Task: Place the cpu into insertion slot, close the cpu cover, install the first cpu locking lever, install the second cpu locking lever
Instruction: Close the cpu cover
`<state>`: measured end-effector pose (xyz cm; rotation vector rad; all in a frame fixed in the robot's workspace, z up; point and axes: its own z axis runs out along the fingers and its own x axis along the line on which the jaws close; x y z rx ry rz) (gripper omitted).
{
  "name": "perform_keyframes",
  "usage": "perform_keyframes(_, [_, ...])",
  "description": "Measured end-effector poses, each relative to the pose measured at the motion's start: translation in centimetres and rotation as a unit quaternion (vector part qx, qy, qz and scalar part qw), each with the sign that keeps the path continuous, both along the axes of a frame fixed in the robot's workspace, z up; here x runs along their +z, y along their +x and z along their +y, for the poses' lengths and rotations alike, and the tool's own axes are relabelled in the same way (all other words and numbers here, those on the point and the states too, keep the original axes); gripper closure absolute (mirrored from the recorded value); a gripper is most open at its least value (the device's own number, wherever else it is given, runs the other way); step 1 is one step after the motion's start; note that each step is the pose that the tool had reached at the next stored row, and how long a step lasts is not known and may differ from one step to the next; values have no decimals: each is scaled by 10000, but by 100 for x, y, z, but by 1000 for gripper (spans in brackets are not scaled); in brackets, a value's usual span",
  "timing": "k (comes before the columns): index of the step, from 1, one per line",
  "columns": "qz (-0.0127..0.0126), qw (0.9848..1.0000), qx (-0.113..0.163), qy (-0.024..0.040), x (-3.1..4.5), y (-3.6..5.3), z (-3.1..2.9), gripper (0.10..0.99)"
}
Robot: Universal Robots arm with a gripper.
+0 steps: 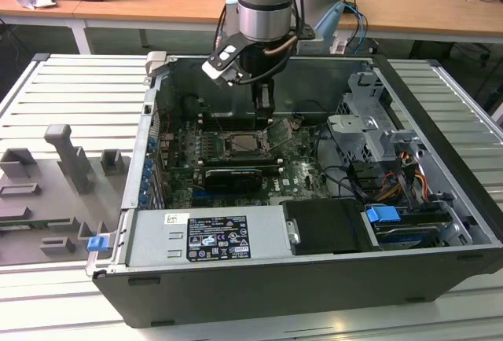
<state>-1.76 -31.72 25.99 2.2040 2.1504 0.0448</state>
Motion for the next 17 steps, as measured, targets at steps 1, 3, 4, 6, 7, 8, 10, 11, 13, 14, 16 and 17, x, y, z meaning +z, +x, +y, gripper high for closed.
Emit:
perform_keyframes(1, [0,10000,1,1,7,6,0,980])
perform_keyframes(3, [0,10000,0,1,9,31,0,980])
perform_keyframes(4, [0,10000,0,1,11,49,0,980])
perform_keyframes(6, [0,10000,1,1,12,76,0,980])
perform_keyframes(7, [0,10000,0,1,13,92,0,980])
perform_keyframes(8, [0,10000,0,1,15,111,0,980])
perform_keyframes(10, [0,10000,0,1,16,128,0,980])
perform_keyframes(11, [0,10000,0,1,16,140,0,980])
perform_keyframes(13, [0,10000,1,1,17,162,0,980])
perform_keyframes(14, [0,10000,0,1,18,170,0,980])
perform_keyframes(16, [0,10000,0,1,18,185,0,980])
perform_keyframes(17, [0,10000,0,1,18,190,0,980])
